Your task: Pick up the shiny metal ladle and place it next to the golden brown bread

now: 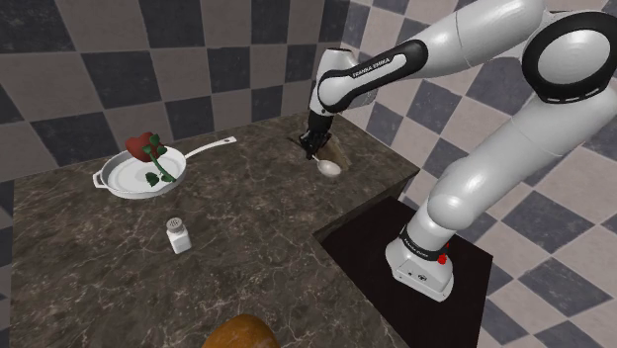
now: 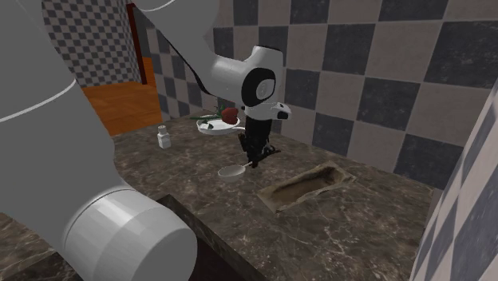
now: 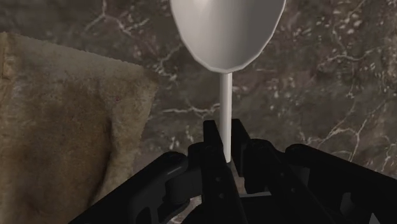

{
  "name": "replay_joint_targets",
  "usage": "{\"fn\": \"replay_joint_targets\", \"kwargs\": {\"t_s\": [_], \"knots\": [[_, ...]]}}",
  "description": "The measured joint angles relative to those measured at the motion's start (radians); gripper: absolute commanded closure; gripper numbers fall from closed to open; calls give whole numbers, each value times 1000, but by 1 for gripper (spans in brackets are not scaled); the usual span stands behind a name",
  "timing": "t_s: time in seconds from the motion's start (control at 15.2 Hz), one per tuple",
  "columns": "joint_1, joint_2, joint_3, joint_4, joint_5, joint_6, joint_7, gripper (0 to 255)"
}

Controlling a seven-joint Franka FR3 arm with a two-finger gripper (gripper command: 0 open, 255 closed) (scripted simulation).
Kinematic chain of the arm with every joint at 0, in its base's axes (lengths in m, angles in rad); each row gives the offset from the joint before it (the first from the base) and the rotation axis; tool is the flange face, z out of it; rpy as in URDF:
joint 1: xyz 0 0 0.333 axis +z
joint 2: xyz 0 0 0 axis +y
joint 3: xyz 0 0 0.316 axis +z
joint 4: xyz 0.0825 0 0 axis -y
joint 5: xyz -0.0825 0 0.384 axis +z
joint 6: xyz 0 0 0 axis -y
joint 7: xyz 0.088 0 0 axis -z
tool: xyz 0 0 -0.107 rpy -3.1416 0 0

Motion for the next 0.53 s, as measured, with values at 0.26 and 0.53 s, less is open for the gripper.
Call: {"fn": "replay_joint_targets", "kwargs": {"t_s": [0.26,0.53], "knots": [[-1,-34,0,24,-6,-57,10,255],[-4,-67,-1,56,-13,-121,18,255]]}}
